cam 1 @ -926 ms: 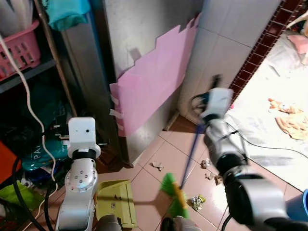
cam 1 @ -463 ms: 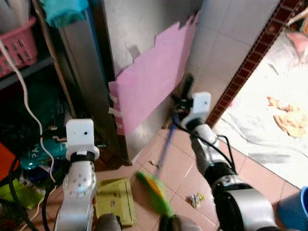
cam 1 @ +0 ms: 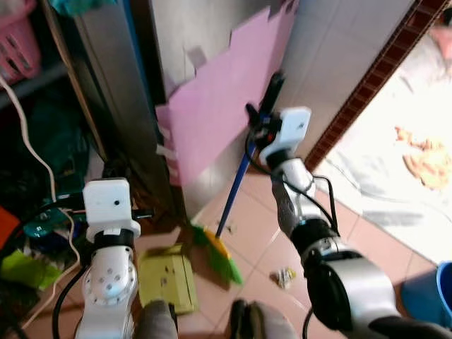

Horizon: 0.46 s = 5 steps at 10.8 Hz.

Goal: Sweep floor

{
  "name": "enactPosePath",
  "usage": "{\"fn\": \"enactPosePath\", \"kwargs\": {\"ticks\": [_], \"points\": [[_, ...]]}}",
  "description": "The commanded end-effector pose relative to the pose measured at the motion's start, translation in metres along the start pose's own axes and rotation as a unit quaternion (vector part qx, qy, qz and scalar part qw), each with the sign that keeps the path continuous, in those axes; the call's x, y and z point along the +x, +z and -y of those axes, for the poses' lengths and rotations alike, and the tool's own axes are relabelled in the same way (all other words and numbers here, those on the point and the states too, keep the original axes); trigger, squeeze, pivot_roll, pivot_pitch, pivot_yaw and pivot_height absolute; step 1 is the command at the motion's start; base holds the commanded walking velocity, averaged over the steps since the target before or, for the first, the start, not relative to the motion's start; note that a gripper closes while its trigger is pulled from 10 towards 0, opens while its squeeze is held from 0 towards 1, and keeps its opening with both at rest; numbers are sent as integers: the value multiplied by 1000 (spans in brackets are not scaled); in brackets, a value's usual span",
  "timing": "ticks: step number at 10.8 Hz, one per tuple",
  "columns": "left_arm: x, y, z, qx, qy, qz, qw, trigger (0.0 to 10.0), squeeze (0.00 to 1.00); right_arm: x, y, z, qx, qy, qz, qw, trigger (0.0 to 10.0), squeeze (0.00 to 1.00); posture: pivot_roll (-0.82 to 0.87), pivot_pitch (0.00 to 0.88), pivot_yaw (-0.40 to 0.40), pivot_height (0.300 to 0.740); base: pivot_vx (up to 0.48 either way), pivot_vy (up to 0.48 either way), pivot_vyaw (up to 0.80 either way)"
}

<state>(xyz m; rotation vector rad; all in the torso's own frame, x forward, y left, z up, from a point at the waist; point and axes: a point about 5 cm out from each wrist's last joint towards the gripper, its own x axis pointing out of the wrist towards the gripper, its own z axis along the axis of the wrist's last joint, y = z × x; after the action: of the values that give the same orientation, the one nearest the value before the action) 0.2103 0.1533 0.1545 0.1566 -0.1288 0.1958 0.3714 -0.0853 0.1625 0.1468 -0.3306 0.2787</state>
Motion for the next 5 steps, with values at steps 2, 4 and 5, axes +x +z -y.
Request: {"fn": "enactPosePath", "kwargs": {"ticks": [2,4,5], "points": [[-14,-11,5,-5,-13,-56,998,10000,0,3,0,8,-58,-54,-16,997,10000,0,168,314,-80,740,0,0,0],[-19,-11,4,-5,-15,-65,998,10000,0,-2,-6,28,-145,-158,-54,975,10000,0,167,330,-71,740,0,0,0],[-19,-11,4,-4,-17,-65,998,10000,0,-4,-7,33,-165,-170,-59,970,10000,0,167,330,-69,740,0,0,0]]}}
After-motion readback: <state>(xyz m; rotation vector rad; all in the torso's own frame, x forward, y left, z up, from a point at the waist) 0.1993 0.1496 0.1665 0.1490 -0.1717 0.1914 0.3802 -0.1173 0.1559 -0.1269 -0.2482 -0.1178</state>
